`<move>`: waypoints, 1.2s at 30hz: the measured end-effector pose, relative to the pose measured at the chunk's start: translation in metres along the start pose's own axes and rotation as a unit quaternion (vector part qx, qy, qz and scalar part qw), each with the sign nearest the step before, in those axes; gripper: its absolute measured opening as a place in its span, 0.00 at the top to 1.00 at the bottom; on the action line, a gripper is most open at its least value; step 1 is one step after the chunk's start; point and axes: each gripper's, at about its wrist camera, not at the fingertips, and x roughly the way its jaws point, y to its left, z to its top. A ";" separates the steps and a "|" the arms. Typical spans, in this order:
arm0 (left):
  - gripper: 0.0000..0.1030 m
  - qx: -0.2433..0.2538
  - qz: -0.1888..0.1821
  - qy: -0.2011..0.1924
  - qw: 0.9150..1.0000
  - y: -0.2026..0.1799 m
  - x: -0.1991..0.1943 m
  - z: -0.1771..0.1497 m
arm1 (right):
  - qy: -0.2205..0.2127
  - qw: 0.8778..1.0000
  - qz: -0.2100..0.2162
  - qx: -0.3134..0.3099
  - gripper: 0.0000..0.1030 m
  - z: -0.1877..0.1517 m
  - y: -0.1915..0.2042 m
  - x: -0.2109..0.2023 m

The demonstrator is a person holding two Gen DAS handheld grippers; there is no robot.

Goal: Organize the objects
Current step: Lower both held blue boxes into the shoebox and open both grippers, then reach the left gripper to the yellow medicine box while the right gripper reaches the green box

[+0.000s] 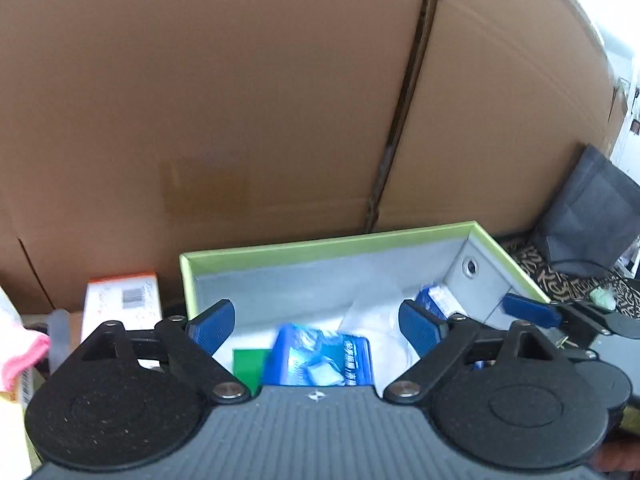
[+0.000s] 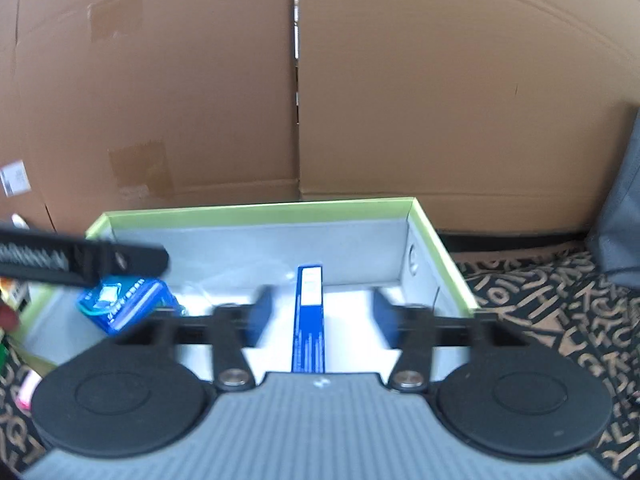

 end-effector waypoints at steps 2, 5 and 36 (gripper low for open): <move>0.10 0.004 0.005 -0.006 1.000 0.000 -0.008 0.002 | -0.016 1.000 -0.010 -0.011 0.34 -0.002 0.005 -0.011; 0.10 -0.005 0.001 -0.026 1.000 0.005 -0.029 0.003 | -0.047 0.999 -0.006 -0.001 0.19 0.000 0.006 -0.035; 0.07 -0.073 0.151 -0.038 0.985 0.153 -0.179 -0.134 | -0.025 0.991 0.129 0.017 0.00 -0.069 0.142 -0.112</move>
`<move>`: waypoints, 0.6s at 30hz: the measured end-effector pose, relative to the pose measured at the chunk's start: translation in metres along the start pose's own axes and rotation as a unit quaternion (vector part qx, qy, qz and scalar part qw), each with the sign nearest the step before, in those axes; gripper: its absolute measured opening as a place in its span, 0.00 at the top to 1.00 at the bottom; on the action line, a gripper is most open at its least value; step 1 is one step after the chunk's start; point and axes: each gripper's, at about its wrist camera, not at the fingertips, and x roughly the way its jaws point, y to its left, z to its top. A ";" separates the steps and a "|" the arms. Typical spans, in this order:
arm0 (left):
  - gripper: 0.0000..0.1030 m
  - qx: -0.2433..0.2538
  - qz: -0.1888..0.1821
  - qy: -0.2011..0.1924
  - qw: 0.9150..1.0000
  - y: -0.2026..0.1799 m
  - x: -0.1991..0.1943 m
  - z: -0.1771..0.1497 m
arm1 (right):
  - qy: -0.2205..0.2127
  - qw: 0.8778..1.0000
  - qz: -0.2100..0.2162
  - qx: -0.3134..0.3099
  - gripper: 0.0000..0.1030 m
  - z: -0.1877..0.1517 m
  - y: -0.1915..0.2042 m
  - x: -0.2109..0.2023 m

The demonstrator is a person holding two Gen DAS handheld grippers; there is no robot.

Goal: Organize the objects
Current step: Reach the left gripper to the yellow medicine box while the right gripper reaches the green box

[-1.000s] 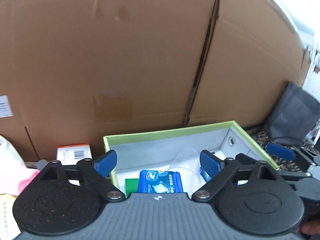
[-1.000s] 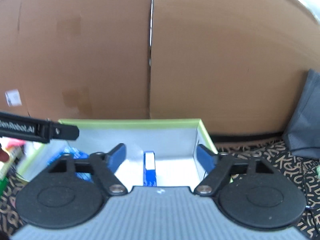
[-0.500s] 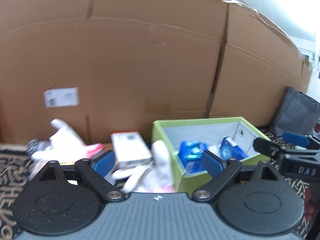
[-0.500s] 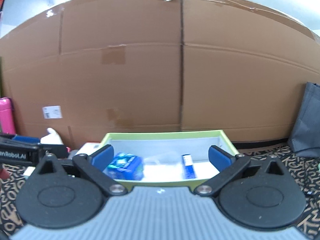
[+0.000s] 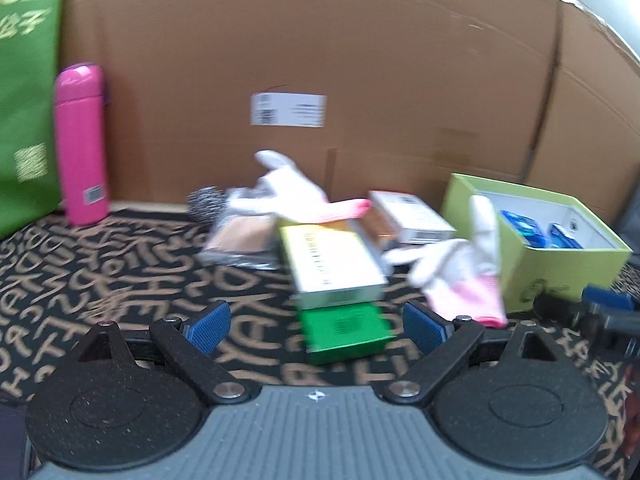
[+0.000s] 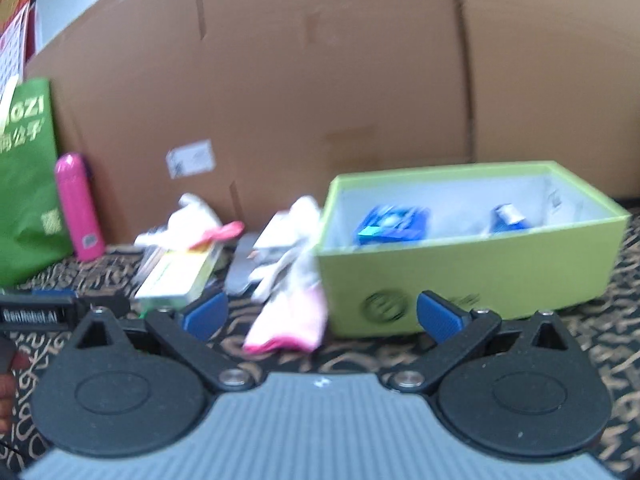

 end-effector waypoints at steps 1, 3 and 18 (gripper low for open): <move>0.07 -0.006 0.003 0.000 1.000 0.006 0.000 0.001 | 0.008 1.000 0.005 -0.008 0.00 -0.002 0.008 0.008; 0.07 -0.015 0.005 0.000 1.000 0.017 0.001 0.005 | 0.021 0.999 0.019 -0.028 0.00 -0.008 0.026 0.019; 0.07 -0.036 -0.049 0.005 0.998 0.030 0.022 0.037 | 0.100 0.988 0.071 -0.090 0.36 -0.020 0.130 0.106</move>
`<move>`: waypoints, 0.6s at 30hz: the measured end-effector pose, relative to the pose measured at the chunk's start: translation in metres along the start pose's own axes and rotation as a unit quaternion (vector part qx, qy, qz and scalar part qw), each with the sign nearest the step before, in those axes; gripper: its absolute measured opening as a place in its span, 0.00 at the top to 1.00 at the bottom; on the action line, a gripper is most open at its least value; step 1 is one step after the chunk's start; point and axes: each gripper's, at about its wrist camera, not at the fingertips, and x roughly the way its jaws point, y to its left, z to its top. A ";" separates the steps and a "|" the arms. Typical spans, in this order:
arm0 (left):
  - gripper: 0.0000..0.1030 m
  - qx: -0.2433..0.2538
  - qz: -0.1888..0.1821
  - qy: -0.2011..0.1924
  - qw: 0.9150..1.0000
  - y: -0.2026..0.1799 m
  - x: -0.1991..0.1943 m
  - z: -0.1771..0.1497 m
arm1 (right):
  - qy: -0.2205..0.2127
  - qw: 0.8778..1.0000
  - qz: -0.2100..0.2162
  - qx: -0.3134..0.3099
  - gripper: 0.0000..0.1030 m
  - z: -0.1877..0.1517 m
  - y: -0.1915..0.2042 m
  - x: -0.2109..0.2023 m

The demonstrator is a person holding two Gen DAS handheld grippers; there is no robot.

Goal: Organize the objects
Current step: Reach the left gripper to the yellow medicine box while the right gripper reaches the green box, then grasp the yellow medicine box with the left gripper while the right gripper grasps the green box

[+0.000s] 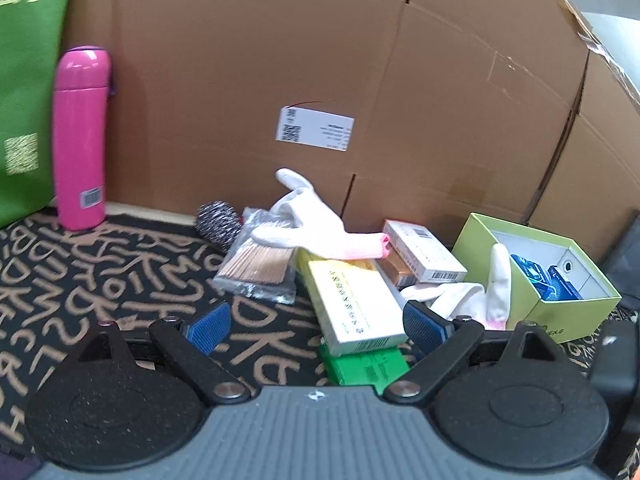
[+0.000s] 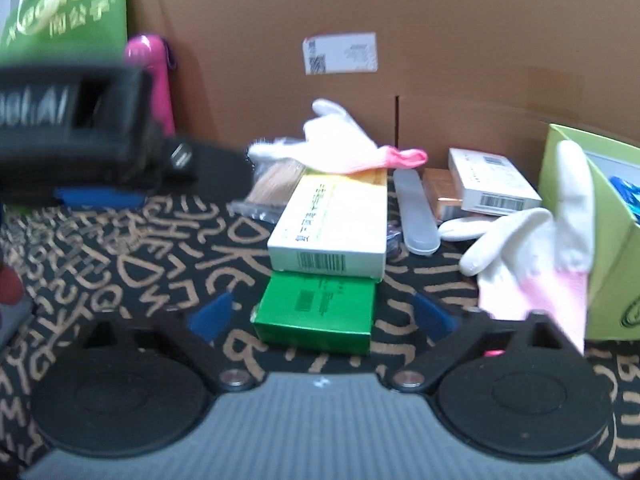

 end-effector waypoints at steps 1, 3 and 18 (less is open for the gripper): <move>0.07 0.000 -0.004 0.004 1.000 -0.002 0.005 0.002 | 0.009 1.000 0.001 0.002 0.39 0.000 -0.001 0.001; 0.07 0.007 -0.025 0.017 1.000 -0.011 0.017 0.006 | 0.010 1.000 0.010 0.010 0.39 -0.004 -0.006 -0.003; 0.26 0.016 -0.019 0.094 0.995 -0.018 0.087 0.001 | 0.023 1.000 0.004 0.010 0.39 -0.037 -0.041 -0.059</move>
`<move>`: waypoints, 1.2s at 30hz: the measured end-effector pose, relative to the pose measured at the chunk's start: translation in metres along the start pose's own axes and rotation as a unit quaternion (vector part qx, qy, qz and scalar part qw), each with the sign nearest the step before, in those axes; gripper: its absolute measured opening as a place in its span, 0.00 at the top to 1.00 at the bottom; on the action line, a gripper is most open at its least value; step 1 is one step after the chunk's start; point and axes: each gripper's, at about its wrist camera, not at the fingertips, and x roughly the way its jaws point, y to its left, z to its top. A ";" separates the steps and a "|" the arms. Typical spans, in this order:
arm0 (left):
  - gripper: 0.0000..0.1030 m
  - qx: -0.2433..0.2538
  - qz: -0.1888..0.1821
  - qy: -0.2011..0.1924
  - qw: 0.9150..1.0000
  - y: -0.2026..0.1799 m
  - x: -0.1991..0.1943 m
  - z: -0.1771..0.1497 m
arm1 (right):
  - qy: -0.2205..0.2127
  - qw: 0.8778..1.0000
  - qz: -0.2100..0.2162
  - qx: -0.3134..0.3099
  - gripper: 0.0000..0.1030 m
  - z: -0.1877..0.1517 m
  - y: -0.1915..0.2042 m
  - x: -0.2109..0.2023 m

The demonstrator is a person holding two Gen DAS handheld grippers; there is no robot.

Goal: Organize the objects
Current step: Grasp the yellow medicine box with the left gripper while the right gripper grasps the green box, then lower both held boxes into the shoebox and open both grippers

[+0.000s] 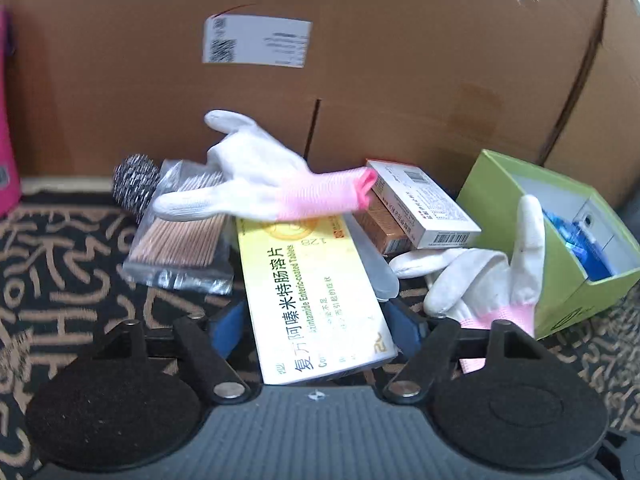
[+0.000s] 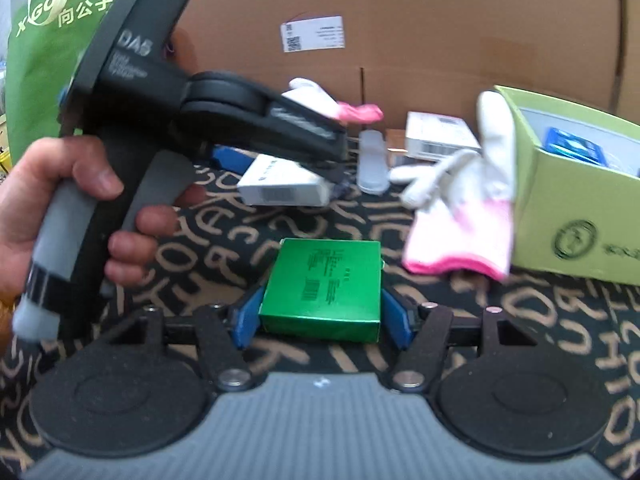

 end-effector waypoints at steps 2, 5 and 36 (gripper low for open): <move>0.27 -0.004 0.002 0.003 1.000 0.002 -0.008 -0.004 | -0.001 1.000 -0.002 0.005 0.39 -0.004 -0.006 -0.009; 0.27 0.010 -0.007 0.009 1.000 0.001 -0.030 -0.022 | -0.002 1.000 -0.007 0.011 0.39 -0.009 -0.015 -0.021; 0.30 0.099 0.004 0.001 0.995 -0.050 -0.082 -0.064 | -0.033 0.999 -0.030 0.018 0.42 -0.018 -0.042 -0.052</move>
